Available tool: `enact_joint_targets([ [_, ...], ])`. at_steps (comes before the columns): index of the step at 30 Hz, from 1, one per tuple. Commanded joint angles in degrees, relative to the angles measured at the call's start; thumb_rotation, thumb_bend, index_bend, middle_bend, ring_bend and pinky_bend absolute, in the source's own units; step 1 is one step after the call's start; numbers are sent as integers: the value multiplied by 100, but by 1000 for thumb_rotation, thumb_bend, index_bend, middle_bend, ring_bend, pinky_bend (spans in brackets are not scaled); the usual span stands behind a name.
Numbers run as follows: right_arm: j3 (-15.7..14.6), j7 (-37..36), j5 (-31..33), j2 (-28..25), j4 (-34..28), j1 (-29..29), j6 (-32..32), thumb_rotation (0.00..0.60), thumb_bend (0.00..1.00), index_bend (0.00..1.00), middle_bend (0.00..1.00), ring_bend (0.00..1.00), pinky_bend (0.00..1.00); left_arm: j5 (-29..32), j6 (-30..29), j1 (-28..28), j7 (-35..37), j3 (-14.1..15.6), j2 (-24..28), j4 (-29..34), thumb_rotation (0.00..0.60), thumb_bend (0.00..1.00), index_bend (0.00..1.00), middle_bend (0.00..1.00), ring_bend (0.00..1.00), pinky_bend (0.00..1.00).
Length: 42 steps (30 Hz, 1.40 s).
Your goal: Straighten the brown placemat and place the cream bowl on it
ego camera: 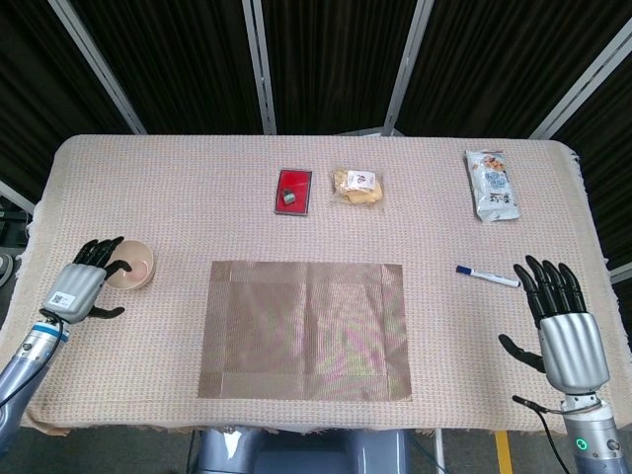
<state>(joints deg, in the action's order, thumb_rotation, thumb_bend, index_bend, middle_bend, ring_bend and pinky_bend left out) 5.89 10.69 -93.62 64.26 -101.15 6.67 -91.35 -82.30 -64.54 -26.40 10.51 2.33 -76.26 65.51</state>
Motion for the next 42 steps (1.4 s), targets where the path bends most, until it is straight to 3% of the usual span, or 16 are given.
enact_joint_targets([
  [1, 8, 5, 22, 8, 13, 6, 19, 600, 0, 0, 0, 0, 0, 97, 177, 41, 254, -87, -339, -560, 600, 12, 334, 0, 0, 0],
  [7, 22, 20, 78, 27, 44, 21, 70, 600, 0, 0, 0, 0, 0, 197, 520, -9, 337, -151, -799, -1218, 600, 100, 370, 0, 0, 0],
  [15, 46, -7, 128, 21, 67, 28, 94, 600, 0, 0, 0, 0, 0, 185, 619, -40, 428, -247, -1118, -1687, 600, 305, 459, 0, 0, 0],
  [21, 48, -25, 135, 17, 75, 35, 110, 600, 0, 0, 0, 0, 0, 149, 608, -12, 461, -269, -1149, -1764, 600, 352, 625, 0, 0, 0],
  [26, 46, -31, 126, 18, 75, 33, 105, 600, 0, 0, 0, 0, 0, 113, 536, -4, 475, -309, -1072, -1657, 600, 359, 657, 0, 0, 0],
  [30, 43, -38, 122, 19, 73, 34, 108, 600, 0, 0, 0, 0, 0, -64, 215, -48, 489, -379, -845, -1204, 600, 359, 658, 0, 0, 0],
  [35, 40, -25, 129, 31, 68, 42, 130, 600, 0, 0, 0, 0, 0, -468, 131, -329, 343, -376, -440, -19, 600, 360, 655, 0, 0, 0],
  [42, 49, 33, 159, 59, 81, 54, 155, 600, 0, 0, 0, 0, 0, -627, 787, -986, -785, -507, -315, 1648, 600, 358, 648, 0, 0, 0],
])
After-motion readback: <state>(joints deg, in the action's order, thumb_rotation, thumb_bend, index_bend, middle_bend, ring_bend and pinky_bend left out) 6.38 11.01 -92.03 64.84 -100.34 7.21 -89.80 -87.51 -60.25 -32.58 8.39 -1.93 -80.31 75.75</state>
